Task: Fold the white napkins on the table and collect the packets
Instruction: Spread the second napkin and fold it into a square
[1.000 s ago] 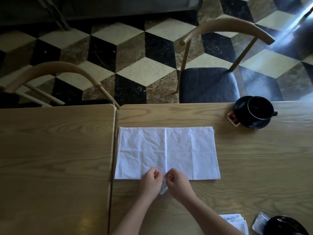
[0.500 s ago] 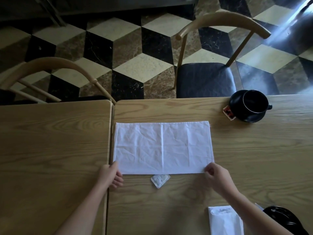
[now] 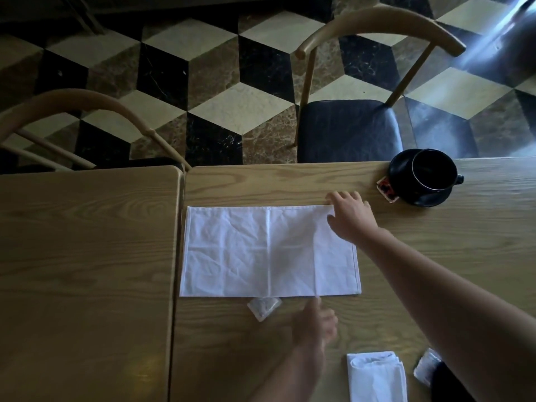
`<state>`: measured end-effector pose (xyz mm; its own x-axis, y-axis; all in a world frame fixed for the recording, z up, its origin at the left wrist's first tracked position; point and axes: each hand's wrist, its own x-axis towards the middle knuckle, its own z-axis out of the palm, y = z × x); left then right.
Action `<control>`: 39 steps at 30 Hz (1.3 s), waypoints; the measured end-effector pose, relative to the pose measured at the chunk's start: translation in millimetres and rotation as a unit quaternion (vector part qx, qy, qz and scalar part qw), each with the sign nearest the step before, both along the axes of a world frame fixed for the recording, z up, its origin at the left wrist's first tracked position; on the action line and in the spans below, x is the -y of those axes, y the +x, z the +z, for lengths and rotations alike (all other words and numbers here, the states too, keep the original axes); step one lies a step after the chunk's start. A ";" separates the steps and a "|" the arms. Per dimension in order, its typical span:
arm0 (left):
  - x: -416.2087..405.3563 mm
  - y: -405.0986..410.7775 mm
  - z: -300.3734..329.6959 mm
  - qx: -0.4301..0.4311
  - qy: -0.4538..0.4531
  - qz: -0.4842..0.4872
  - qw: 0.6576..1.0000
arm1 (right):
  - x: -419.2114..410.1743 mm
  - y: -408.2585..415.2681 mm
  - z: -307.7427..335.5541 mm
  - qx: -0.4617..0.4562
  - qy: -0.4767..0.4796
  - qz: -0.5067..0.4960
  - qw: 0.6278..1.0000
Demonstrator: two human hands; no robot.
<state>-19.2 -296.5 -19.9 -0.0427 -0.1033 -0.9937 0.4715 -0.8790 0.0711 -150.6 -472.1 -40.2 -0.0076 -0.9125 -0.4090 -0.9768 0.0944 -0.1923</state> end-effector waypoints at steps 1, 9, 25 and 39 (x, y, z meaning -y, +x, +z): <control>-3.3 -13.0 0.3 -0.017 0.008 -0.013 1.000 | 8.6 0.0 -1.5 -0.022 0.024 0.014 0.999; 22.1 -32.8 2.3 -0.038 0.019 0.094 0.995 | 19.3 18.4 17.6 -0.058 0.149 0.080 0.984; -51.2 120.8 93.3 -0.173 -0.231 0.182 0.940 | -158.8 83.7 180.9 0.568 0.028 -0.297 0.767; -112.7 202.9 131.0 -0.021 -0.242 -0.047 0.969 | -302.9 84.0 156.6 0.612 0.109 -0.501 0.602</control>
